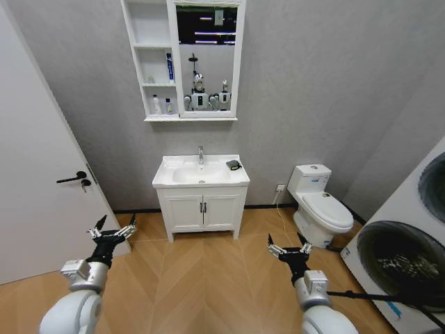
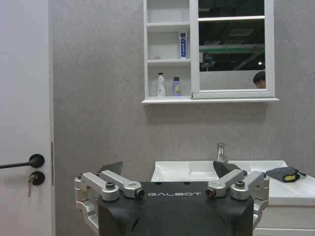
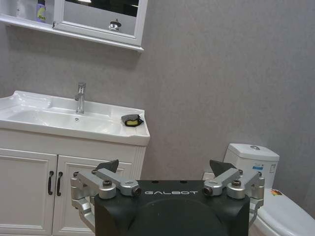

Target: Move facial cleanser and shampoo from washbasin to cabinet, then wipe washbasin with towel.

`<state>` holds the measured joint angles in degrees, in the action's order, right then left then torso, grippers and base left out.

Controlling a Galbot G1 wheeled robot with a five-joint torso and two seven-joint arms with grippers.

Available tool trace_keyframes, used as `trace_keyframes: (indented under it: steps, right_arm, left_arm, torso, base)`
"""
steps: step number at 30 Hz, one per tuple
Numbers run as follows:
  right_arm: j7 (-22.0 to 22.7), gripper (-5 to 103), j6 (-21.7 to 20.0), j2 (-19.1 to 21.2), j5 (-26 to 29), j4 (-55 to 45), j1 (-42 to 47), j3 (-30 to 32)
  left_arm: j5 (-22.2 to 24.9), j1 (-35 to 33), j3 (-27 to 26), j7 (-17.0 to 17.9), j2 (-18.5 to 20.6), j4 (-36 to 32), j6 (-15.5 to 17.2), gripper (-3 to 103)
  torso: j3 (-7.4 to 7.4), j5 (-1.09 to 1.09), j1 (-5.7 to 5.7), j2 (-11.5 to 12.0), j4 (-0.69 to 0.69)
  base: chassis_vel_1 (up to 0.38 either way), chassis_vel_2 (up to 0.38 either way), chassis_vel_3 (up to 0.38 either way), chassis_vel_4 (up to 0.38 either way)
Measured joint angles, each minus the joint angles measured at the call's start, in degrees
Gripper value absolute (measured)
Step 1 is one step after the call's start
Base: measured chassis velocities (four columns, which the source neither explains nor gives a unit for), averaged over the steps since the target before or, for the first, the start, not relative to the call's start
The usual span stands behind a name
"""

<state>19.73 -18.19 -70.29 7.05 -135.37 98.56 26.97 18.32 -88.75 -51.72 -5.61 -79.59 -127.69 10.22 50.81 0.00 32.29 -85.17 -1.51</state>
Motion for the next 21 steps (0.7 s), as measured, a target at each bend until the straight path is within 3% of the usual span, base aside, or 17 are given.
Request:
trace_keyframes:
  steps: [21]
  right_arm:
    - [0.0,100,0.0,0.0,0.0,0.0,0.0,0.0]
  left_arm:
    - [-0.13,-0.04,0.04,0.05,-0.03,-0.06,-0.18,100]
  torso:
    - [0.0,0.0,0.0,0.0,0.0]
  base:
    - [0.0,0.0,0.0,0.0]
